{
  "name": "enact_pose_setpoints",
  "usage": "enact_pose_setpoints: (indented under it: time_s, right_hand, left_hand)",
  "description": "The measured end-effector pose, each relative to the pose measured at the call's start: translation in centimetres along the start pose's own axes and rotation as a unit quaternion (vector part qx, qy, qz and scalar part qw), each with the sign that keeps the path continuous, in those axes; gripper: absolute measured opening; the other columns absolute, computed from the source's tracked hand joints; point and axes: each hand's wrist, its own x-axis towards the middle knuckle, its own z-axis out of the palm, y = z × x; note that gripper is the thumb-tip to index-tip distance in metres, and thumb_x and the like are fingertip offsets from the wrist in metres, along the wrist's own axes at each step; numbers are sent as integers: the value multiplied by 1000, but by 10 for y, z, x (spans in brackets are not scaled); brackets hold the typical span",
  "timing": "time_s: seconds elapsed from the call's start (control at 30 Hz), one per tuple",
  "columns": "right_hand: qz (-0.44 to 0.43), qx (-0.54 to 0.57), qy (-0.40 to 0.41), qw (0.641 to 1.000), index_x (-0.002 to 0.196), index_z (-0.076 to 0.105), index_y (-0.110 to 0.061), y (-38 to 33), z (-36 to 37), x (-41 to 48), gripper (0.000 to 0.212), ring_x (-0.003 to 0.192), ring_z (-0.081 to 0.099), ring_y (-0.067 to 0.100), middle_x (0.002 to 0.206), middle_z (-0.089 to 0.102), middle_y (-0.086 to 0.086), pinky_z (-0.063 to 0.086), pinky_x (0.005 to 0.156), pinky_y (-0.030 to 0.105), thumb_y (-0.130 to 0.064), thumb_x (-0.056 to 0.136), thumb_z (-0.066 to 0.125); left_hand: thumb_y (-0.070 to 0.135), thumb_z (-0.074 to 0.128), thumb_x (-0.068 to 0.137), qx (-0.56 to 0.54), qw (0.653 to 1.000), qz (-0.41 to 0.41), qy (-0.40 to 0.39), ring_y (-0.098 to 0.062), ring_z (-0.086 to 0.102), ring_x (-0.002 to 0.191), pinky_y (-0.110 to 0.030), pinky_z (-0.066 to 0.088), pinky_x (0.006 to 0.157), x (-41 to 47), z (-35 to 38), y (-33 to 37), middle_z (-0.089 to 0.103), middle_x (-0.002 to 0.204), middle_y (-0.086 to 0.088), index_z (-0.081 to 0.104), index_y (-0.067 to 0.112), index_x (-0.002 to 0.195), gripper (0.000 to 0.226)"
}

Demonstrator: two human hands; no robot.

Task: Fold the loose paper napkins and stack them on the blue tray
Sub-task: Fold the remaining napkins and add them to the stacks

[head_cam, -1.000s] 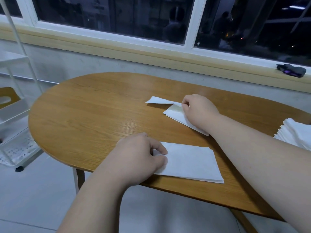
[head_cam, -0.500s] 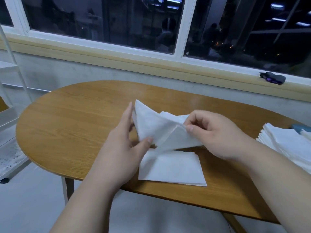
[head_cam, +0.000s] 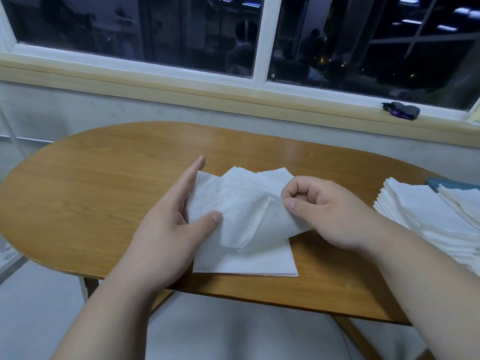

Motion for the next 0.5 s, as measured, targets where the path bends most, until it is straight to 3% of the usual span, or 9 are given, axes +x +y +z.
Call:
enact_pose_setpoints:
  time_s: [0.07, 0.1, 0.13, 0.23, 0.3, 0.37, 0.5]
  right_hand:
    - [-18, -22, 27, 999, 87, 58, -33, -3, 4, 1, 12, 67, 53, 25, 69, 59, 0, 48, 70, 43, -31, 98, 53]
    - [-28, -28, 40, 998, 87, 57, -33, -5, 5, 2, 13, 64, 52, 21, 66, 57, -4, 48, 68, 38, -32, 98, 52]
    - [-35, -37, 54, 997, 86, 57, -33, -8, 5, 3, 13, 59, 49, 13, 62, 54, -8, 45, 63, 30, -32, 98, 52]
    - [-30, -68, 72, 995, 86, 60, -31, -11, 1, 9, 13, 53, 44, 4, 56, 49, -12, 35, 51, 19, -30, 98, 54]
    - [-5, -78, 47, 996, 86, 62, -31, -8, -1, 13, 13, 50, 43, 3, 54, 48, -14, 34, 49, 17, -29, 98, 55]
    - [25, -86, 9, 996, 88, 64, -32, -2, -4, 12, 13, 48, 43, 2, 54, 49, -15, 33, 49, 16, -29, 97, 56]
    - [65, -106, -47, 991, 91, 67, -36, 14, -5, 5, 15, 50, 43, 1, 57, 49, -14, 35, 48, 14, -26, 96, 57]
  left_hand:
    - [26, 73, 85, 5, 1000, 6, 27, 1, 51, 127, -27, 42, 102, 0, 2, 1, 54, 136, 9, 30, 75, 131, 80]
    - [26, 72, 86, 18, 999, 8, 40, -3, 51, 127, -19, 41, 94, 0, 2, 1, 49, 130, 10, 29, 74, 133, 80]
    - [27, 71, 86, 31, 999, 4, 43, -7, 54, 121, -15, 40, 84, 0, 2, 1, 51, 120, 19, 27, 73, 134, 80]
    - [31, 69, 87, 73, 996, -41, 30, -2, 60, 82, -14, 39, 63, 0, 3, 1, 67, 76, 17, 17, 73, 138, 84]
    - [34, 67, 88, 122, 990, -64, 2, -4, 56, 71, -13, 41, 58, -1, 4, 4, 60, 71, 5, 5, 74, 138, 89]
    - [36, 64, 89, 161, 983, -82, -28, -8, 53, 64, -15, 39, 56, -2, 7, 5, 52, 68, 7, -3, 75, 136, 90]
    - [34, 61, 90, 209, 971, -86, -84, -2, 50, 53, -13, 38, 49, -1, 11, 2, 58, 67, 9, 22, 72, 138, 73]
